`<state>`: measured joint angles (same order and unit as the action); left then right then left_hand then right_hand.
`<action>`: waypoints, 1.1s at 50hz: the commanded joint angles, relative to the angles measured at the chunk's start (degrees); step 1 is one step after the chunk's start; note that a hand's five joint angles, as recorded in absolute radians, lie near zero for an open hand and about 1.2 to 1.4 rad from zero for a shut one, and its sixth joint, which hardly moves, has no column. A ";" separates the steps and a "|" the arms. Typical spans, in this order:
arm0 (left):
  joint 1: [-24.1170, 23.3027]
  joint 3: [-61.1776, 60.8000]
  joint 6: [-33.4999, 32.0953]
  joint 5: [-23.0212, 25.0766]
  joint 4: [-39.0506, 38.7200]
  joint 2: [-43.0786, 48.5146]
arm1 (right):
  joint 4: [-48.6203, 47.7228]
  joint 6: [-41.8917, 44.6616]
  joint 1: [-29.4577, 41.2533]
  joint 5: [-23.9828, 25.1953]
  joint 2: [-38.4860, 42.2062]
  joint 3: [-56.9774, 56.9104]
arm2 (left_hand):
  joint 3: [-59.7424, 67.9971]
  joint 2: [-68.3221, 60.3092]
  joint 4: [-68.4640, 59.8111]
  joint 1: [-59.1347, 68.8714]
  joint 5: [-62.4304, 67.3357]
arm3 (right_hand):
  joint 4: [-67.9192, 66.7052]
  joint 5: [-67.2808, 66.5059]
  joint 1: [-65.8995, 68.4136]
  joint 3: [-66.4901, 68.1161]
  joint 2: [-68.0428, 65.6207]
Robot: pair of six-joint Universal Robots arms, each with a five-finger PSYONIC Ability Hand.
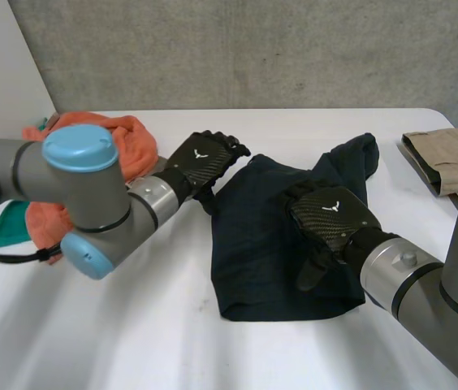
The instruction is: Fold the laundry.
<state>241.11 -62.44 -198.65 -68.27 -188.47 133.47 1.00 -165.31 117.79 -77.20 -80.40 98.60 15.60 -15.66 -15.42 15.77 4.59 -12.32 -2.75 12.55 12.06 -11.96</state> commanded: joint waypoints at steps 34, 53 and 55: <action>-4.42 29.05 7.30 -3.81 -2.70 -0.32 | -3.46 1.48 -6.34 -1.37 -0.46 -0.34 | 64.40 -64.34 -64.58 64.23 65.41 | -1.38 -0.95 1.15 1.64 -1.75; -8.03 -18.85 9.26 19.41 -2.25 -15.08 | -8.83 4.90 -20.58 -3.84 1.47 -4.82 | 3.72 -3.66 -3.90 3.55 4.73 | 2.32 2.75 -2.55 -2.06 1.96; -7.15 -22.28 5.74 18.53 -2.08 -18.15 | -8.39 7.62 -20.59 -1.47 2.79 -5.79 | -3.84 3.91 3.67 -4.01 -2.84 | 2.32 2.75 -2.55 -2.06 1.96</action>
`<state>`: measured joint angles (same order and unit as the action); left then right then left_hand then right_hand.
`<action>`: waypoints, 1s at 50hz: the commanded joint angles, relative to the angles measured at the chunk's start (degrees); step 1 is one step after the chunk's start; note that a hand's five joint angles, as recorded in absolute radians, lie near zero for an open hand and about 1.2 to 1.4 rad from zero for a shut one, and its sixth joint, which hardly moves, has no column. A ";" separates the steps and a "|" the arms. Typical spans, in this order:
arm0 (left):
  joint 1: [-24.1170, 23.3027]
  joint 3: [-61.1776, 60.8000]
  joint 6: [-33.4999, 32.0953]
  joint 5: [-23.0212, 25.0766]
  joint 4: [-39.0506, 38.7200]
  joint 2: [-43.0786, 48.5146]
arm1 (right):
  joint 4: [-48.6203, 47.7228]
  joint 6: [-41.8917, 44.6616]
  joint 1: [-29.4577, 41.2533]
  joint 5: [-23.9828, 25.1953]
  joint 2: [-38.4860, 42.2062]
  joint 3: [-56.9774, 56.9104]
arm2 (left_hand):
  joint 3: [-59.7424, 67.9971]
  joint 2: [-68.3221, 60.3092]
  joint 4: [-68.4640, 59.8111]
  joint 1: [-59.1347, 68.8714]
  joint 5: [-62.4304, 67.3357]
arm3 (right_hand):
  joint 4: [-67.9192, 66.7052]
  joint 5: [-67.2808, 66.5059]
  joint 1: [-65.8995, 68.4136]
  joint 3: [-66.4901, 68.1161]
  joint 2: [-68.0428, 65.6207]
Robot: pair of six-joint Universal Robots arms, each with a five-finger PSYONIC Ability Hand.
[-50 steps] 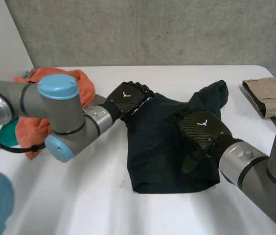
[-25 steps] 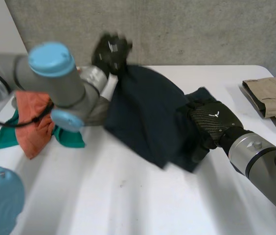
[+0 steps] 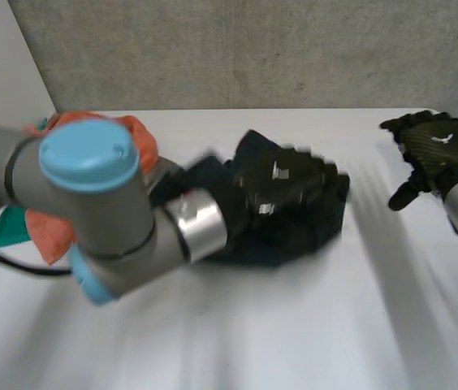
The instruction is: Fold the laundry.
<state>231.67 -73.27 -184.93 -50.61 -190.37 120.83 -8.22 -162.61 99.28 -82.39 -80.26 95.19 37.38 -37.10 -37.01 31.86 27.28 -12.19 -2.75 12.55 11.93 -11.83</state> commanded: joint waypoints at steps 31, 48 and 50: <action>-1.84 -38.44 -10.80 -29.55 5.80 -17.74 | 17.54 43.87 -1.72 26.76 18.03 -5.01 | -16.41 16.13 16.03 -10.89 -16.30 | -17.16 -16.60 16.80 17.42 -17.52; -4.21 -34.23 -18.45 -36.23 -5.71 -6.75 | 0.66 39.30 0.65 26.50 24.53 -5.01 | 12.82 -13.10 -13.19 18.34 12.92 | -37.67 -37.11 37.30 37.93 -38.02; -4.74 -33.79 -18.71 -37.54 -7.55 -6.40 | 0.57 38.95 0.74 26.15 25.15 -5.36 | 27.40 -27.68 -27.78 32.92 27.50 | -51.20 -50.64 50.84 51.46 -51.56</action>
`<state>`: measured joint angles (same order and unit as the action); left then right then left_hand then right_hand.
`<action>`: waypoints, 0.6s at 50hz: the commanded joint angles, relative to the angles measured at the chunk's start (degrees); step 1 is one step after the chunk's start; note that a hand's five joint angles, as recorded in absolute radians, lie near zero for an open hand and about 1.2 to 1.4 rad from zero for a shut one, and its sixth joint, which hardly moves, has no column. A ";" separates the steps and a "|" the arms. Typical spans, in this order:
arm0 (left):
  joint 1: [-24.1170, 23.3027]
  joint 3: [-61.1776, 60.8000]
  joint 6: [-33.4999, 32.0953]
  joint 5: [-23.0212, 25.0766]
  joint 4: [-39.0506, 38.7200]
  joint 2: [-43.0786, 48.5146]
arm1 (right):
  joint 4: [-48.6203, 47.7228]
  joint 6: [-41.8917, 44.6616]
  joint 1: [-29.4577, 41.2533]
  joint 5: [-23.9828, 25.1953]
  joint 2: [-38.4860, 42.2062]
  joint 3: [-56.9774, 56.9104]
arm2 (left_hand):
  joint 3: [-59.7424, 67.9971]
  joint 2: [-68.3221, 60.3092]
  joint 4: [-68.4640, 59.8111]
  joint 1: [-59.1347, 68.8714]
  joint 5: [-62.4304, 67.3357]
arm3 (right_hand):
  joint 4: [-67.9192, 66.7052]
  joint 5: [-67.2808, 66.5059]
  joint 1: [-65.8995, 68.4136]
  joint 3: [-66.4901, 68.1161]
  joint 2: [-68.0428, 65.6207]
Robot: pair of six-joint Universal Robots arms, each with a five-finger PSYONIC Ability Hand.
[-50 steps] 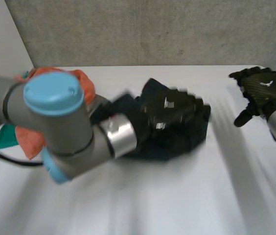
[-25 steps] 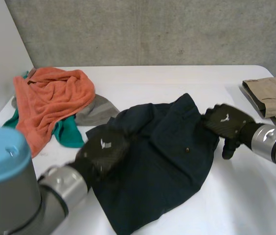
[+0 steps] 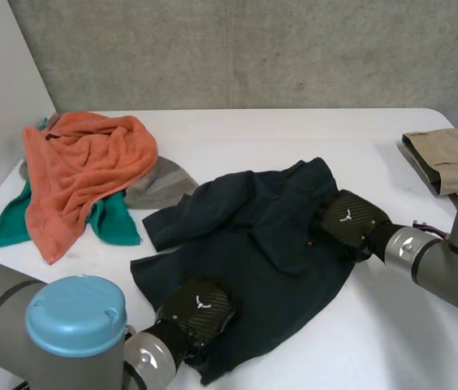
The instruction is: Fold the laundry.
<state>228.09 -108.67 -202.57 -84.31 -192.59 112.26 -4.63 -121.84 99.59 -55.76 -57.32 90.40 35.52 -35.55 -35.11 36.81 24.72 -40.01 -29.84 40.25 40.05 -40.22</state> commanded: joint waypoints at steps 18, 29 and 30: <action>0.87 11.72 3.41 -4.90 -4.65 -15.23 | 6.37 -18.34 -1.86 -2.85 -12.81 -6.64 | 44.48 -44.45 -44.89 43.19 45.28 | -32.15 -32.31 31.90 32.10 -31.94; 2.72 16.65 4.03 -2.61 6.70 -8.90 | 16.50 -13.33 -2.38 -4.00 -4.91 -2.51 | 44.48 -44.45 -44.89 43.19 45.28 | 12.49 12.33 -12.74 -12.54 12.71; 2.63 16.91 4.11 -2.79 6.70 -8.73 | 16.15 -14.55 -2.03 -4.18 -4.03 -2.42 | 44.48 -44.45 -44.89 43.19 45.28 | 14.51 14.35 -14.76 -14.55 14.72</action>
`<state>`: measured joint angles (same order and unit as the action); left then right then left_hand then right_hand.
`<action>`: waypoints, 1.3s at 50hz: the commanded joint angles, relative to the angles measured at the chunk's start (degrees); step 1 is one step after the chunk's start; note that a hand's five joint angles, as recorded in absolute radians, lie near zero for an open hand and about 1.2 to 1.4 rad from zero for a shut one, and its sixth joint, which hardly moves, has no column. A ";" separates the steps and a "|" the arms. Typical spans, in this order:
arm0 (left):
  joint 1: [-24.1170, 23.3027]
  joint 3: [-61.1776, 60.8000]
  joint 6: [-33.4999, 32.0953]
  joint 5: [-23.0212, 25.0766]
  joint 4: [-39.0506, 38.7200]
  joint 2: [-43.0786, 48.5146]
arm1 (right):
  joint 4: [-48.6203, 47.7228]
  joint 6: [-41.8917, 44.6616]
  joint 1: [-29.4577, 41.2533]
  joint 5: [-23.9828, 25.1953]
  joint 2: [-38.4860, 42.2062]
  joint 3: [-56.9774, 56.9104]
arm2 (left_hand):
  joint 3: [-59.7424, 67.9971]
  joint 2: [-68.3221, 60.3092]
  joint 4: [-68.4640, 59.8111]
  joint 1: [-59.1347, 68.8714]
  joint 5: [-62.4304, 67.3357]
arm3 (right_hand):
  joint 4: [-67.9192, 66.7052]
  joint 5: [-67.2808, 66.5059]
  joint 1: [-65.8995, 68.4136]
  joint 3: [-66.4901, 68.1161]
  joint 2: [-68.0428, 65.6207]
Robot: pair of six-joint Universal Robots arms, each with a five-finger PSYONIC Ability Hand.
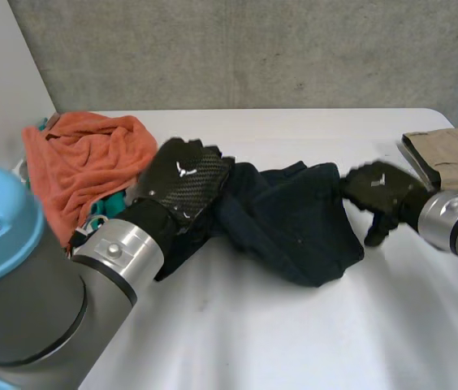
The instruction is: Fold the laundry.
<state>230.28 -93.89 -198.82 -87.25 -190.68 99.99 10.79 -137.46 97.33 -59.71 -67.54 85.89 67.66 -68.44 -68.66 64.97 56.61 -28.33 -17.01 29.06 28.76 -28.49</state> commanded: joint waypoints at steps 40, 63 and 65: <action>4.65 20.56 10.47 -1.79 15.24 -16.58 | -2.28 -21.96 0.14 -4.89 -23.60 -14.33 | 12.34 -11.56 -11.34 15.03 13.39 | -51.67 -52.99 50.94 51.24 -51.51; 14.58 46.69 17.24 2.69 12.18 16.70 | -16.14 -30.76 9.63 -16.04 5.91 -34.56 | 12.34 -11.56 -11.34 15.03 13.39 | -51.67 -52.99 50.94 51.24 -51.51; 15.28 47.92 17.42 2.96 10.07 22.57 | -19.47 -29.80 10.07 -18.84 11.16 -34.82 | 12.34 -11.56 -11.34 15.03 13.39 | -51.67 -52.99 50.94 51.24 -51.51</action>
<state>243.83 -47.82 -181.97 -84.96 -176.06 110.60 -2.46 -169.26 106.12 -73.80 -67.27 50.93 68.20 -68.60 -68.92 64.97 57.35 -68.59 -57.52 63.97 68.03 -67.61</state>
